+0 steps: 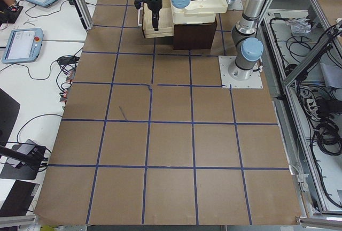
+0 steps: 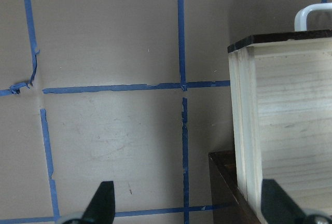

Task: Put scissors in drawer and close it
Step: 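Move the right gripper toward the grey-and-orange scissors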

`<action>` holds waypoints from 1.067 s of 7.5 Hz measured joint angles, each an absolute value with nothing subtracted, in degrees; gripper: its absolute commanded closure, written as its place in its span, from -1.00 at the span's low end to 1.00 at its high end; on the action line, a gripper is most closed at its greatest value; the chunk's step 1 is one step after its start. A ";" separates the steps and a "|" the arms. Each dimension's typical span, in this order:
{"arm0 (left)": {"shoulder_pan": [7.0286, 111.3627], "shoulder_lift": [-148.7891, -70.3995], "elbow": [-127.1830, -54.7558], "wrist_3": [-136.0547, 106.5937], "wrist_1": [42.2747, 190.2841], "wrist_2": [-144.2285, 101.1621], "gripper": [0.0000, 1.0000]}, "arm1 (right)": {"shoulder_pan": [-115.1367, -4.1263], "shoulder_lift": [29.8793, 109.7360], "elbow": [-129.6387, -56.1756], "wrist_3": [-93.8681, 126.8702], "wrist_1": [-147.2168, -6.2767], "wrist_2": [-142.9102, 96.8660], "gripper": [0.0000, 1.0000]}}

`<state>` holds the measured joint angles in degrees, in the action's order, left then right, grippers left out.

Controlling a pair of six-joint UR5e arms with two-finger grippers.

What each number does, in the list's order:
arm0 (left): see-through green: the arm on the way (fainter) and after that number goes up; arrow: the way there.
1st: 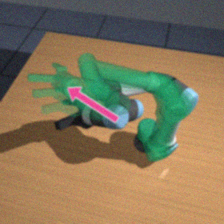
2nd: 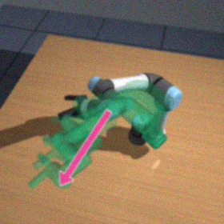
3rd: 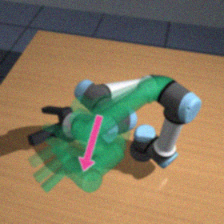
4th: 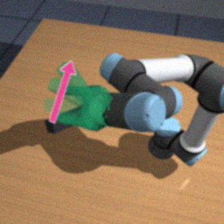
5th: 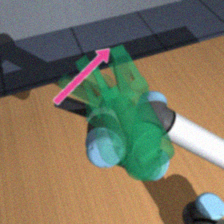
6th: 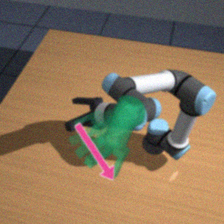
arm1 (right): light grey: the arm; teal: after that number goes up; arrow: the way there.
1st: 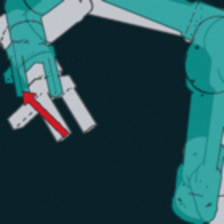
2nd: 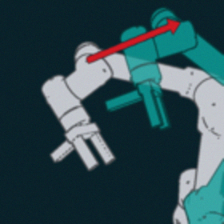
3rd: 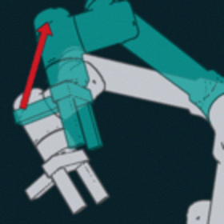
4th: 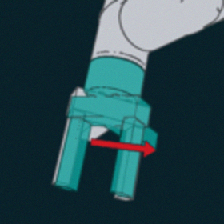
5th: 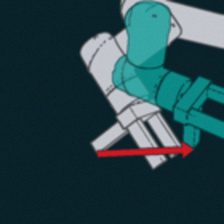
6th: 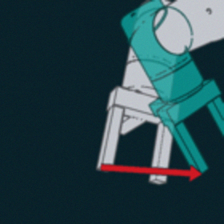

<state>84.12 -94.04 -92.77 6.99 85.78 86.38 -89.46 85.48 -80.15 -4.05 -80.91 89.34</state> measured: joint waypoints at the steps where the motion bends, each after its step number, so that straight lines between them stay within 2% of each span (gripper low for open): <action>1: 84.04 -94.00 -92.85 7.01 85.78 86.42 -1.00 | -89.47 85.47 -80.16 -4.12 -80.95 89.31 -1.00; 8: 84.07 -93.59 -92.93 7.14 85.60 88.73 -1.00 | -89.30 84.95 -79.26 -4.54 -81.47 89.43 -1.00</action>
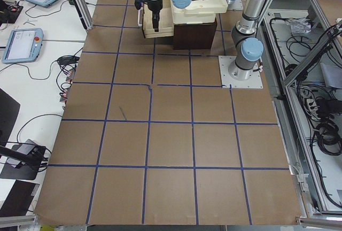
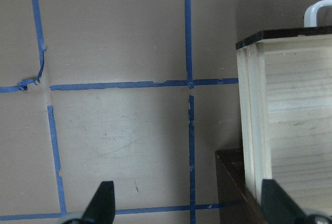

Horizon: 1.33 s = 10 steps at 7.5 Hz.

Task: Put scissors in drawer and close it
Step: 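Move the right gripper toward the grey-and-orange scissors, then lower the right gripper over the scissors handles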

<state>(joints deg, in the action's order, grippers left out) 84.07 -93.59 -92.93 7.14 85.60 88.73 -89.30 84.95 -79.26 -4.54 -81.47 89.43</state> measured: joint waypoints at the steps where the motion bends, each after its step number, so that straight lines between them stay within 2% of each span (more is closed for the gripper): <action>1: 84.08 -93.44 -92.96 7.08 85.60 88.93 -1.00 | -89.00 85.01 -78.87 -4.52 -81.69 89.45 -1.00; 6: 84.25 -93.42 -92.91 1.02 85.84 88.78 -1.00 | -88.42 84.72 -79.88 -6.03 -82.27 90.24 -0.99; 10: 84.49 -93.43 -92.93 -3.69 85.95 88.72 -1.00 | -82.95 82.42 -80.69 -23.34 -86.22 90.08 -0.99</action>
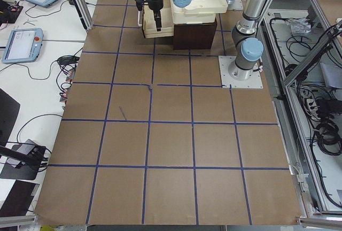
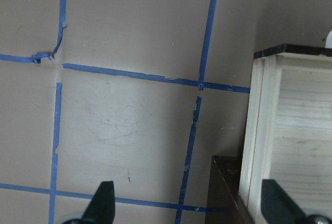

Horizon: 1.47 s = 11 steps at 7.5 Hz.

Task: Put scissors in drawer and close it
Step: 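Lower the right gripper over the scissors handles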

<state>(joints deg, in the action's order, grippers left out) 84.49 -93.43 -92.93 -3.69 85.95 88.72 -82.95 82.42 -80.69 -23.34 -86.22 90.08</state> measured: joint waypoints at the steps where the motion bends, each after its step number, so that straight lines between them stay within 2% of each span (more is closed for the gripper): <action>1: 84.48 -93.43 -92.94 -3.61 85.96 88.68 -1.00 | -81.86 81.61 -81.02 -27.86 -87.20 90.19 -1.00; 4: 84.46 -93.43 -93.01 -3.42 85.98 88.52 -1.00 | -77.59 79.79 -84.14 -42.51 -89.85 90.86 -0.99; 8: 84.46 -93.43 -93.04 -3.17 86.02 88.36 -1.00 | -69.05 76.05 -92.05 -71.85 -107.58 91.00 -1.00; 11: 84.46 -93.43 -93.07 -3.17 86.04 88.33 -1.00 | -64.21 71.13 -93.11 -92.78 -116.54 90.98 -1.00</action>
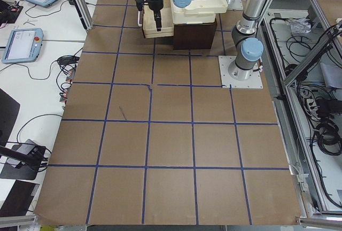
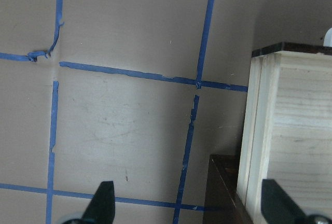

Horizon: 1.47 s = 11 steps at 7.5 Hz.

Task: Put scissors in drawer and close it
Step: 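Lower the right gripper over the scissors handles, then close the right gripper on the scissors and lift them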

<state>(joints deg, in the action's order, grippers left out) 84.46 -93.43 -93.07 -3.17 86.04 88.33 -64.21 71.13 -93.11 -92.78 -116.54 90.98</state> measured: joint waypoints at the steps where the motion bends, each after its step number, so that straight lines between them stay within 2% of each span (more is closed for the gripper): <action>1: 84.46 -93.43 -93.07 -3.16 86.04 88.33 -1.00 | -63.08 69.09 -93.16 -98.98 -119.04 90.93 -1.00; 4: 84.51 -93.43 -93.08 -3.16 86.05 88.33 -1.00 | -60.10 61.95 -93.21 -112.26 -125.56 90.62 -1.00; 9: 84.55 -93.43 -93.40 -3.16 86.03 88.39 -1.00 | -59.42 57.60 -95.60 -120.51 -130.50 90.21 -0.99; 10: 84.55 -93.43 -93.42 -3.16 85.99 88.36 -1.00 | -59.42 57.55 -96.52 -120.77 -130.86 90.10 -0.90; 11: 84.55 -93.43 -93.42 -3.16 85.99 88.36 -1.00 | -59.41 57.46 -96.96 -120.94 -131.12 89.97 -0.67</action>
